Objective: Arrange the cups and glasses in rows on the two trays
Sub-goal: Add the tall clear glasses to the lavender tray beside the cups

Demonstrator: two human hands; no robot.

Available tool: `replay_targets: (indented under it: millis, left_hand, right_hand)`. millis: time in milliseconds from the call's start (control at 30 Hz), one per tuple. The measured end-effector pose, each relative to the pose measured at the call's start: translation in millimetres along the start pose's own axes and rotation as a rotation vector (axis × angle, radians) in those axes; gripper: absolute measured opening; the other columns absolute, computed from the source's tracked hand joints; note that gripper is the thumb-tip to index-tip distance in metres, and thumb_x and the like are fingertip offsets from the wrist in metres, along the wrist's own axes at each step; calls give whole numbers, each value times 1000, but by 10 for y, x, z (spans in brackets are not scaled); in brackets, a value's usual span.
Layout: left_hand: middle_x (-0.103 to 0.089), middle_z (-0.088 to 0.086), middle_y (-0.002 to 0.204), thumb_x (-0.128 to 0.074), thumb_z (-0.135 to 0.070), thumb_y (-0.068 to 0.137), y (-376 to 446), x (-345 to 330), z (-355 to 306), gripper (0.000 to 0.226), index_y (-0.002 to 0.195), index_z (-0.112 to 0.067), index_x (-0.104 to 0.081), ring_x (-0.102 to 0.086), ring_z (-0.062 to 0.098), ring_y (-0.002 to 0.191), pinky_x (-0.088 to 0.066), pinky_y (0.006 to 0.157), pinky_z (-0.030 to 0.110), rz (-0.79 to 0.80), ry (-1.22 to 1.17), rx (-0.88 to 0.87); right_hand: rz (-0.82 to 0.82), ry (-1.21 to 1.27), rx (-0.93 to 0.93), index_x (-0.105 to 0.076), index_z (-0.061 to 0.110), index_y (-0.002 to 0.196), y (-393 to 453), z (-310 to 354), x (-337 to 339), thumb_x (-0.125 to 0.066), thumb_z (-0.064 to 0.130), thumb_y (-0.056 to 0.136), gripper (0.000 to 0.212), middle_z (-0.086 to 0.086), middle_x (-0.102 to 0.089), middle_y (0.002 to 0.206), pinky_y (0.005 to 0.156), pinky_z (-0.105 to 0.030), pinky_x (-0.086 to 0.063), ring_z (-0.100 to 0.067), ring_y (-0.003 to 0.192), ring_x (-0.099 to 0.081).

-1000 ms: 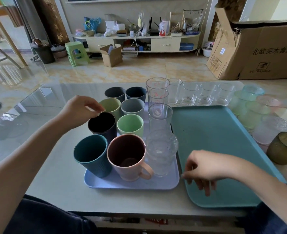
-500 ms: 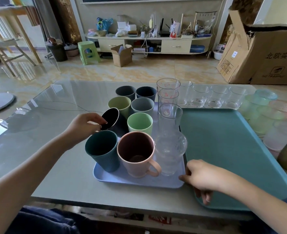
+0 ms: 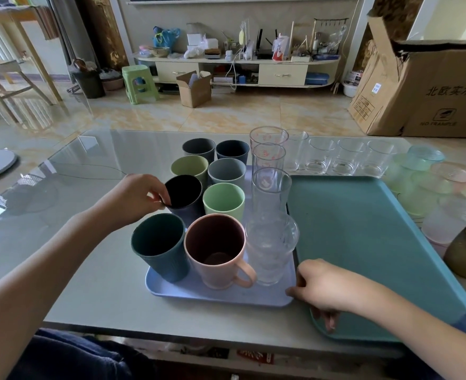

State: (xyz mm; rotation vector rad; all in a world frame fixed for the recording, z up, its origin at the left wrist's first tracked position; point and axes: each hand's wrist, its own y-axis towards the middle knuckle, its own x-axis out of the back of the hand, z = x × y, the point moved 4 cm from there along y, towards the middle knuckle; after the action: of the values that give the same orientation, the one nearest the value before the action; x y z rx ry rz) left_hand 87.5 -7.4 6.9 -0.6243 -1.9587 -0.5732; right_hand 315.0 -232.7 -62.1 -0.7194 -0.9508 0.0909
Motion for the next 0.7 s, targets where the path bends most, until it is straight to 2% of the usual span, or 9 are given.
replay_targets:
  millis: [67,133,200,300,367,433,500,600,700]
  left_hand:
    - [-66,-1,80,-73,2,73,1,43,-31,30,69,-27,-68,-63,18,78,-53,77,31,-8,8,-16]
    - [-64,-2,79,-72,3,73,8,75,-68,29,71,-25,-68,-61,16,76,-54,76,32,-4,13,-32]
    - [-64,-5,76,-72,3,74,6,89,-92,31,70,-28,-67,-59,13,73,-53,74,30,27,42,-52]
    - [-63,-6,74,-72,-2,75,4,107,-88,22,73,-24,-72,-56,8,70,-46,68,18,61,141,-70]
    - [-64,-1,78,-71,-2,76,10,123,-57,14,77,-16,-73,-57,13,72,-44,68,16,66,166,-64]
    - [-62,2,82,-69,-1,78,9,120,-27,14,76,-15,-70,-58,19,76,-50,73,28,86,166,-74]
    - [-59,1,82,-66,-1,81,2,109,2,18,74,-17,-63,-58,21,77,-51,77,38,107,191,-87]
    - [-58,-3,78,-68,-2,79,-10,116,15,17,73,-17,-64,-58,19,74,-52,74,36,89,223,-109]
    - [-59,-3,76,-72,0,74,-29,136,3,18,73,-17,-67,-58,16,71,-52,69,33,75,192,-119]
  right_hand:
    - [-1,-9,-3,-48,8,65,-7,3,5,-53,31,94,37,-5,-57,49,42,-25,-50,-22,38,-57]
    - [-20,-48,8,-46,12,64,-34,27,21,-53,32,94,36,-4,-58,57,38,-18,-45,-28,57,-66]
    - [-43,-111,23,-40,18,63,-60,56,38,-53,33,94,37,-8,-65,77,35,-14,-39,-32,85,-69]
    - [-54,-147,43,-37,19,62,-73,86,45,-53,32,94,38,-18,-69,103,36,-12,-38,-34,95,-66]
    - [-59,-162,41,-38,19,61,-61,81,44,-53,32,94,39,-18,-69,102,36,-13,-39,-31,92,-68]
    - [-60,-162,36,-40,18,61,-33,59,36,-53,32,94,38,-16,-70,92,34,-13,-37,-19,74,-71]
    - [-54,-133,24,-43,15,63,1,31,17,-53,32,94,37,-12,-69,75,34,-12,-37,-17,55,-67]
    - [-20,-64,-4,-49,8,64,32,-2,-14,-52,31,94,37,-6,-60,52,41,-24,-49,-18,35,-56]
    - [-25,-55,-6,-50,8,65,29,5,-9,-54,30,93,36,-5,-59,50,40,-25,-49,-14,29,-52]
